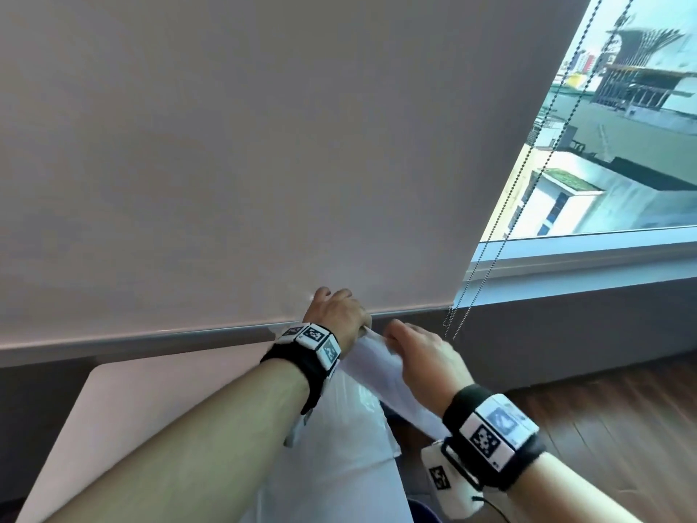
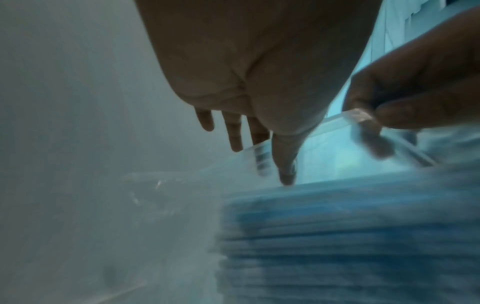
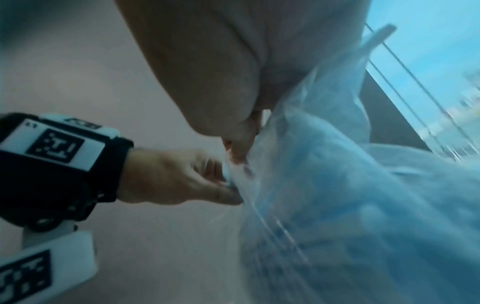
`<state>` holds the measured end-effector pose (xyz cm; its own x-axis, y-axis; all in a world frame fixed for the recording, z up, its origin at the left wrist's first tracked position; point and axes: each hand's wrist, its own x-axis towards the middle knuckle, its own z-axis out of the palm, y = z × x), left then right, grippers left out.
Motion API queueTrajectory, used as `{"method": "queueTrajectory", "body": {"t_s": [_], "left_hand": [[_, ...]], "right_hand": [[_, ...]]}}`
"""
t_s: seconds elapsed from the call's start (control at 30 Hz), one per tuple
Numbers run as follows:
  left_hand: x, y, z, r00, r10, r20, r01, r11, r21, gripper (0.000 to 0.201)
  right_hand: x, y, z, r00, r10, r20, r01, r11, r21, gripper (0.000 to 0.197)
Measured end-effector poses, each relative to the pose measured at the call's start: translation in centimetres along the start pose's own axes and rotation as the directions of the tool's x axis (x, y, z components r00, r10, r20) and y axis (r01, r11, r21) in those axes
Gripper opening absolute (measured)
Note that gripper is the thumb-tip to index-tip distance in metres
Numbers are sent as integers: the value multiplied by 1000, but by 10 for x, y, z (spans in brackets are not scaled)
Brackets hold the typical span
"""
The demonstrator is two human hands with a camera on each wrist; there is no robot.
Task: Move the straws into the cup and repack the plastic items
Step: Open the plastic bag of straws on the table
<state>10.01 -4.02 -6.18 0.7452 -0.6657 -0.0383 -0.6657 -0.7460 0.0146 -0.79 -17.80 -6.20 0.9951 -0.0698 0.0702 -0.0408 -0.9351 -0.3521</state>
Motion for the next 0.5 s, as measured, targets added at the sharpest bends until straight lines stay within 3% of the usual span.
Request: {"method": "queueTrajectory", "body": {"t_s": [0.1,0.2,0.33,0.5], "left_hand": [[-12,16,-23,995,96,-36,-96,995,-9,26],[-30,46,-48,985,145,-99,-149,988,-37,24],[-63,74,-82,974,139,-177,-152,987,-60,21],[-141,60,-107,942,112,-316,-152,983,-105,33]], "right_hand": [[-20,-2,-37,991,-98,-86,73,964,-255,4],[-40,-5,-55,967,-170,-190,72,898,-434,24],[-59,1,-80,936,-239,-260,122,910,-396,19],[-97,-5,-121,886,-340,-315,250,923,-292,11]]}}
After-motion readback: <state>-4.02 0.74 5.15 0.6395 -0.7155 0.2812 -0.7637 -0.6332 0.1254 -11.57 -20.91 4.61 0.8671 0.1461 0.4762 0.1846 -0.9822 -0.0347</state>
